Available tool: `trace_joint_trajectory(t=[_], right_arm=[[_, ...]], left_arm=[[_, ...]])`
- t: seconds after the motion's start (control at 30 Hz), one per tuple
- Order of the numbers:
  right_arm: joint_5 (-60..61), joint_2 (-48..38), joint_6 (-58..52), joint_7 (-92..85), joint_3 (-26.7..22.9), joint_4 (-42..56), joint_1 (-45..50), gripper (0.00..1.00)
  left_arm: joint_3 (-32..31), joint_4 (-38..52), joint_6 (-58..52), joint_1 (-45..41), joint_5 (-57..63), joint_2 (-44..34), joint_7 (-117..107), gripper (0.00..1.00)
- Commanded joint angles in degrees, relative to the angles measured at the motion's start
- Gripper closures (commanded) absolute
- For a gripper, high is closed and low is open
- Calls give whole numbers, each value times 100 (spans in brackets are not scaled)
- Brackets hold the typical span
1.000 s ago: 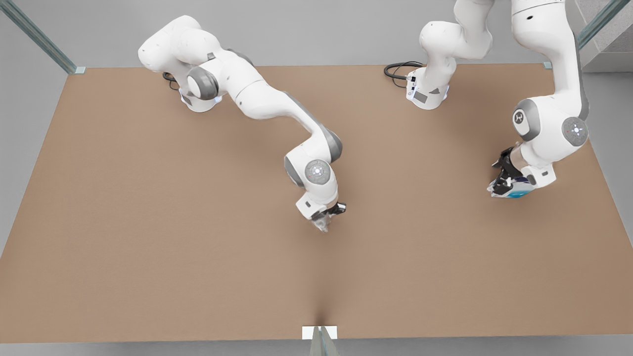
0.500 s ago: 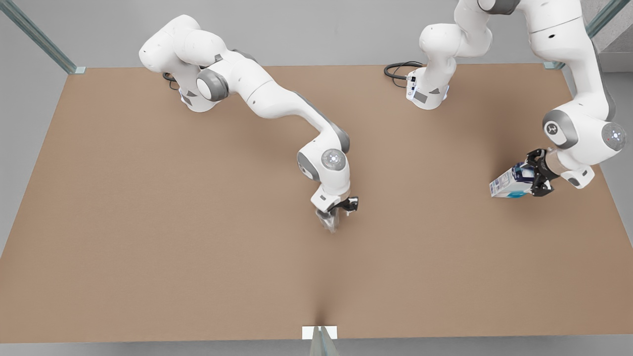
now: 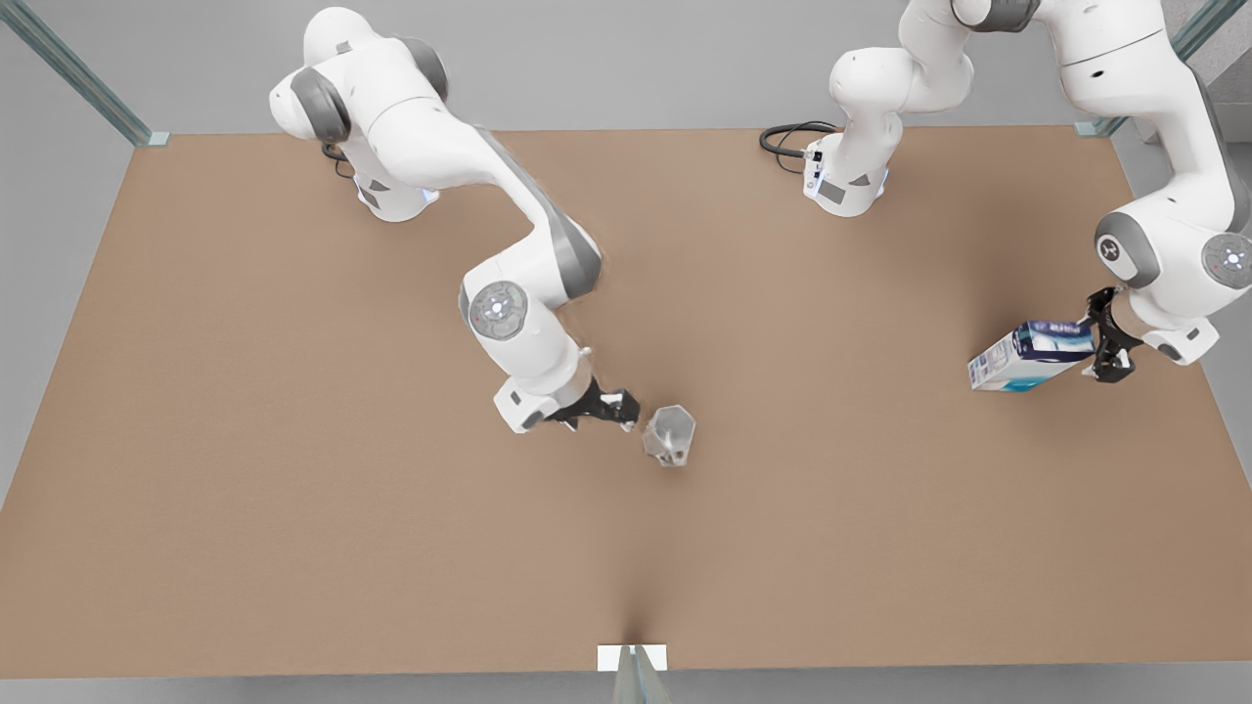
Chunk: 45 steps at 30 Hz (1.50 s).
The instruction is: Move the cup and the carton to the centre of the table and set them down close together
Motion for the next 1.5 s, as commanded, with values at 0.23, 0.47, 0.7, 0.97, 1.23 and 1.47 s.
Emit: trace_joint_trajectory(t=[0.23,0.47,0.7,0.97,1.23,1.47], right_arm=[[-1665,-1386,-1185,-946,66,-1389,-1531,0],[-1789,-2758,-3154,-3231,189,-1557,-3174,0],[-2035,-2741,-2987,-3222,699,-1610,-3456,0],[-2026,-2741,-2978,-3134,690,-1592,-3386,0],[-1991,-2741,-2978,-3117,699,-1566,-3377,0],[-1973,-2749,-2987,-3117,690,-1566,-3386,0]], left_arm=[[0,9,-619,4,-171,44,477,0],[0,0,-206,22,-444,343,556,0],[-9,-61,-197,22,-479,422,556,59],[-1090,62,-1805,-118,-1323,-440,784,50],[-3278,325,-1287,-2034,-1858,-115,398,46],[-3278,967,-1164,-2826,-1973,510,-1096,45]])
